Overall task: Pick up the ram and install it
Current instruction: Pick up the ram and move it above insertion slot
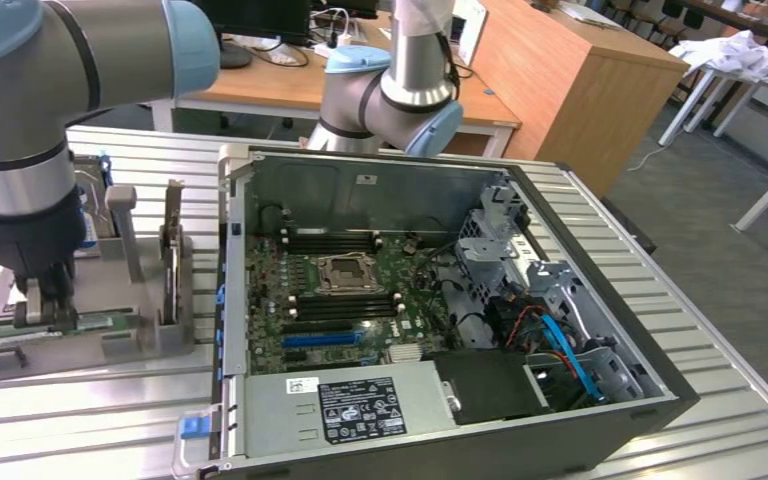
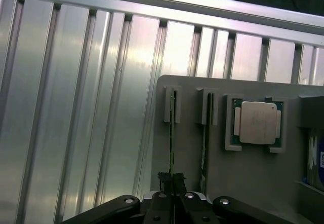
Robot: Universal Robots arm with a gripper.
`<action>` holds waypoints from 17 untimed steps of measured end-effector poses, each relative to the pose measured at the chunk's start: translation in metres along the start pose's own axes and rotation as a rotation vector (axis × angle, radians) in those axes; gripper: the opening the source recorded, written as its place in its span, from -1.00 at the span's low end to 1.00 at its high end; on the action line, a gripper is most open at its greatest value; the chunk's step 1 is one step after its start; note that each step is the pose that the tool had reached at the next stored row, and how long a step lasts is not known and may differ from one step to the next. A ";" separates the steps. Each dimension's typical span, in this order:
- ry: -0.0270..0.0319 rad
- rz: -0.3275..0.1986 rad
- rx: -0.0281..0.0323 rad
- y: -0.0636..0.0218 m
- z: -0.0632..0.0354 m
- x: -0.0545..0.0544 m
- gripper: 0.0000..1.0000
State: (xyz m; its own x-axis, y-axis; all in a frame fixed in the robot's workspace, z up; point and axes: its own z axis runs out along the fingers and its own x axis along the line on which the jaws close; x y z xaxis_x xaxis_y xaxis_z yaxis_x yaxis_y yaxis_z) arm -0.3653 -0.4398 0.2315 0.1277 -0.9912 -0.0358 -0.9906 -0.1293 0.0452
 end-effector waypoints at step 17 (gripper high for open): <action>0.0000 0.000 0.0000 0.0005 -0.0110 0.000 -0.76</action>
State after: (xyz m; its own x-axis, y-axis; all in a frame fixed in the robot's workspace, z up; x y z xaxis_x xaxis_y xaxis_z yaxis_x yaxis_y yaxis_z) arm -0.3653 -0.4398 0.2425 0.1277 -0.9912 -0.0357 -0.9906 -0.1292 0.0453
